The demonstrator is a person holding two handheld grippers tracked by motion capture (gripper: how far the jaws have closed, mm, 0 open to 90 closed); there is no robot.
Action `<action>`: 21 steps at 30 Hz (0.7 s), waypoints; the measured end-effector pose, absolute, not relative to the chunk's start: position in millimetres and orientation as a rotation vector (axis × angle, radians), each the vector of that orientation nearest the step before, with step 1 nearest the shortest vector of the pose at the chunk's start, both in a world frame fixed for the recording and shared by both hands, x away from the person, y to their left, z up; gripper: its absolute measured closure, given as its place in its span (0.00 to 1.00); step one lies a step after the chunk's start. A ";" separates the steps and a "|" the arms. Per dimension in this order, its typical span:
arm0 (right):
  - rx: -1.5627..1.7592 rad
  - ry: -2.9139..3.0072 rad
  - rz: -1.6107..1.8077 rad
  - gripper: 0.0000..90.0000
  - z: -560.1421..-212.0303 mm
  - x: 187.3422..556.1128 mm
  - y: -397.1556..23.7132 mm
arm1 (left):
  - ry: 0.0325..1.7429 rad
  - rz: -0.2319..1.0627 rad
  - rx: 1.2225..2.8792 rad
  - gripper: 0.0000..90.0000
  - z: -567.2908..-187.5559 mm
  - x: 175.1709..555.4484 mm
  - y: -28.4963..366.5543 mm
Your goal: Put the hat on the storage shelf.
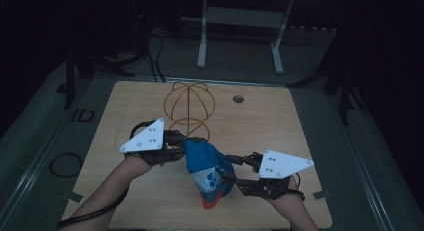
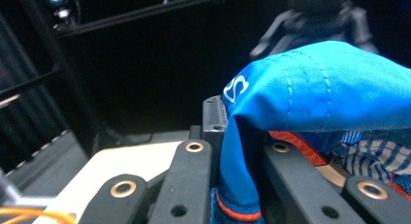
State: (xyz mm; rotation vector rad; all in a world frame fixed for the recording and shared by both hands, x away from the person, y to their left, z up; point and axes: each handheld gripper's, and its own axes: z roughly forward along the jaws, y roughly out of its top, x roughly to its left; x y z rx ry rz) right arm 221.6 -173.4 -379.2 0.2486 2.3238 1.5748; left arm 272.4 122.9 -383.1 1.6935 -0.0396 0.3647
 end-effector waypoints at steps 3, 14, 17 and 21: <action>0.246 2.337 1.560 0.59 -382.9 224.6 -166.8 | -0.054 0.371 1.695 0.96 -382.3 270.6 118.9; 0.277 2.260 1.569 0.88 -381.2 222.0 -159.7 | -0.022 0.368 1.671 0.96 -379.0 270.3 113.1; 0.305 2.257 1.556 1.00 -379.4 221.8 -161.4 | -0.023 0.364 1.673 0.96 -379.5 270.3 114.1; 0.327 2.254 1.560 1.00 -378.6 222.1 -162.3 | -0.023 0.361 1.674 0.96 -379.5 270.3 115.6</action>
